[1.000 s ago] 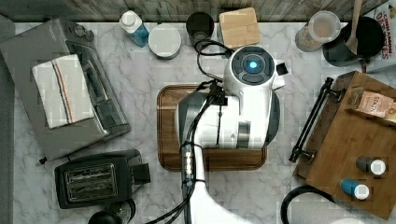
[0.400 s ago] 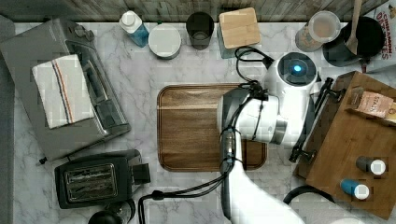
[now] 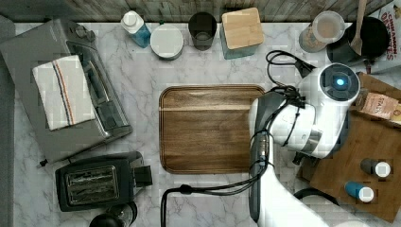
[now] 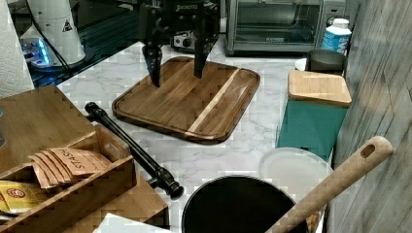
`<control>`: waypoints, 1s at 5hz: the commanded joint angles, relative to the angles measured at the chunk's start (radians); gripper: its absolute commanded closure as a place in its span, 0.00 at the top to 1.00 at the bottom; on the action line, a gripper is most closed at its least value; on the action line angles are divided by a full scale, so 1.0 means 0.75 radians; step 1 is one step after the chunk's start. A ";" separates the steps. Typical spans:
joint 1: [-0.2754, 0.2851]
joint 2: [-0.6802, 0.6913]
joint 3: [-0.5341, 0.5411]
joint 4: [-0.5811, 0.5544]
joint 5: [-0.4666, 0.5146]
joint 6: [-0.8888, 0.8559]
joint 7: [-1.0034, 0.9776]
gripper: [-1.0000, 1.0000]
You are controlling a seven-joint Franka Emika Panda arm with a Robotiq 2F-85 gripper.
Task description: Open the drawer.
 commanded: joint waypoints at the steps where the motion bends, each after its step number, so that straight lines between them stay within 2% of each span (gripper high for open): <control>1: 0.004 0.014 -0.103 0.012 -0.165 0.173 0.126 1.00; 2: 0.012 0.057 -0.122 0.070 -0.183 0.056 0.147 1.00; 3: -0.011 0.044 -0.146 -0.028 -0.171 0.191 0.116 1.00; 5: -0.043 0.119 -0.142 -0.069 -0.148 0.308 0.047 1.00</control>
